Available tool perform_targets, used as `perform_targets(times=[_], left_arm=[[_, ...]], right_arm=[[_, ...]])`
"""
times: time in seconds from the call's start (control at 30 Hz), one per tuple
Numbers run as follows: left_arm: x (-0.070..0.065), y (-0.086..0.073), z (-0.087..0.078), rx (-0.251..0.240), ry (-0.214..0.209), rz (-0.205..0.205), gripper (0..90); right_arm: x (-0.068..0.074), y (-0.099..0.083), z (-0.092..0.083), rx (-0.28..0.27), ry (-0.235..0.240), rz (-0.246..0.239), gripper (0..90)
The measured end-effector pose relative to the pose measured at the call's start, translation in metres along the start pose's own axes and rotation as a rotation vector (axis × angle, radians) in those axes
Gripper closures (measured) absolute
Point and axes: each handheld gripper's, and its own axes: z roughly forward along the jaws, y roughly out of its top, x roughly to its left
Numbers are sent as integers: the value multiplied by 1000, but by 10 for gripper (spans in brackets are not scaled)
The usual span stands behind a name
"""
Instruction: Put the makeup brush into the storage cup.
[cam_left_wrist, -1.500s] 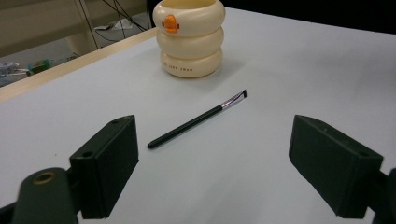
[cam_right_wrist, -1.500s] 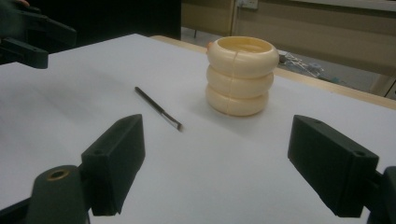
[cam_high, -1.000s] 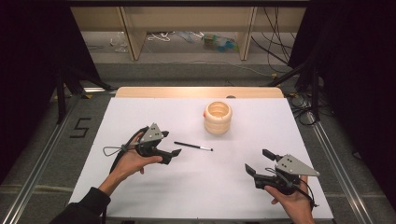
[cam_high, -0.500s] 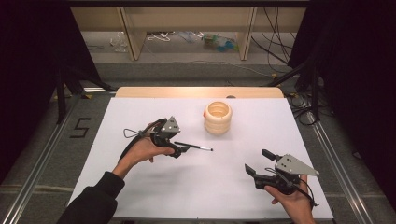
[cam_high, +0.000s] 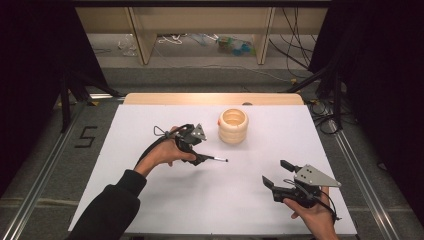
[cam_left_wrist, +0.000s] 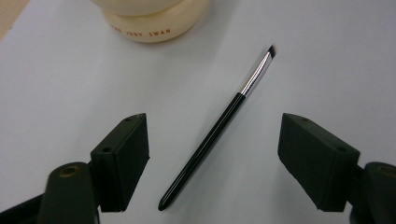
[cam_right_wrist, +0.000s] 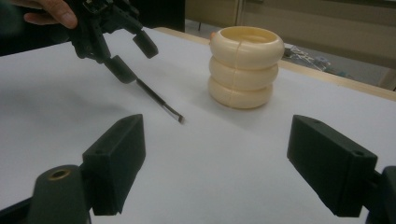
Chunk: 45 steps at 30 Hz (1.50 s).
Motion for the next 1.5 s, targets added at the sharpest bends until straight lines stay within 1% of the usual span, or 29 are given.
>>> perform_targets(times=[0.07, 0.1, 0.2, 0.23, 0.27, 0.33, 0.37, 0.4, 0.53, 0.57, 0.6, 0.63, 0.67, 0.7, 0.8, 0.83, 0.93, 0.97, 1.07, 1.13, 1.17, 1.2, 1.23, 1.33, 1.37, 1.4, 1.43, 1.47, 1.5], left_arm=[[0, 4, 5, 29, -9, 24, 271], [0, 9, 9, 64, -14, 47, 278], [0, 12, 13, 78, -25, 54, 291], [0, 16, 15, 96, -26, 69, 310], [0, 16, 15, 96, -26, 69, 316], [3, 19, 17, 119, -45, 94, 324], [4, 19, 19, 124, -57, 91, 338], [4, 19, 22, 158, -67, 88, 345], [8, 20, 26, 188, -63, 96, 372], [10, 21, 27, 192, -61, 118, 380], [11, 21, 28, 190, -61, 113, 386], [10, 21, 29, 192, -63, 107, 402], [11, 21, 29, 197, -65, 111, 402], [11, 21, 30, 203, -73, 103, 419], [12, 21, 32, 210, -84, 109, 446], [13, 21, 33, 215, -90, 116, 461], [13, 21, 36, 227, -89, 111, 500], [14, 21, 37, 230, -88, 125, 512], [15, 23, 37, 233, -103, 122, 548], [14, 23, 38, 241, -116, 129, 576], [13, 24, 39, 261, -133, 135, 581], [13, 24, 39, 261, -133, 135, 590], [13, 25, 38, 259, -136, 131, 601], [13, 25, 39, 267, -140, 128, 632], [14, 26, 39, 297, -133, 120, 639], [14, 26, 39, 297, -133, 120, 644], [15, 25, 41, 313, -130, 115, 654], [16, 24, 41, 316, -136, 117, 660], [16, 24, 41, 314, -142, 114, 672]], right_arm=[[-1, 0, 0, -2, -6, -2, 206], [-1, 0, 0, -5, -5, -9, 208], [0, 0, 0, 8, 1, 0, 208], [-1, 0, 0, 4, 2, 0, 209], [-1, 0, 0, 4, 2, 0, 209], [0, 0, 0, 9, 4, 0, 209], [0, -1, 2, -5, 15, 8, 209], [-1, 0, 2, -12, 13, 9, 210], [0, -1, 1, -3, 18, 12, 211], [0, -1, 2, -6, 18, 12, 211], [0, -1, 2, -7, 19, 11, 211], [-2, -1, 2, -20, 8, -16, 211], [-2, -1, 2, -20, 8, -16, 211], [-1, -1, 1, 3, 8, 1, 211], [-1, -1, 1, 4, 9, 0, 211], [-2, -1, 1, 5, 4, -20, 211], [-2, 0, 2, 0, 6, -11, 213], [-1, -1, 1, 19, 14, -3, 214], [-1, -1, 1, 21, 13, 0, 215], [-2, 0, 2, 8, 10, -13, 215], [-2, -1, 1, 24, 15, -2, 215], [-2, 0, 0, 44, 17, -2, 216], [-2, 0, 1, 21, 21, 4, 216], [-3, 0, 1, 18, 10, -19, 217], [-3, -1, 3, 11, 10, -15, 218], [-3, -1, 3, 11, 10, -15, 218], [-2, 0, 0, 45, 20, -3, 221], [-2, 0, 0, 46, 22, -4, 221], [-1, -1, 3, 14, 26, -5, 223]])
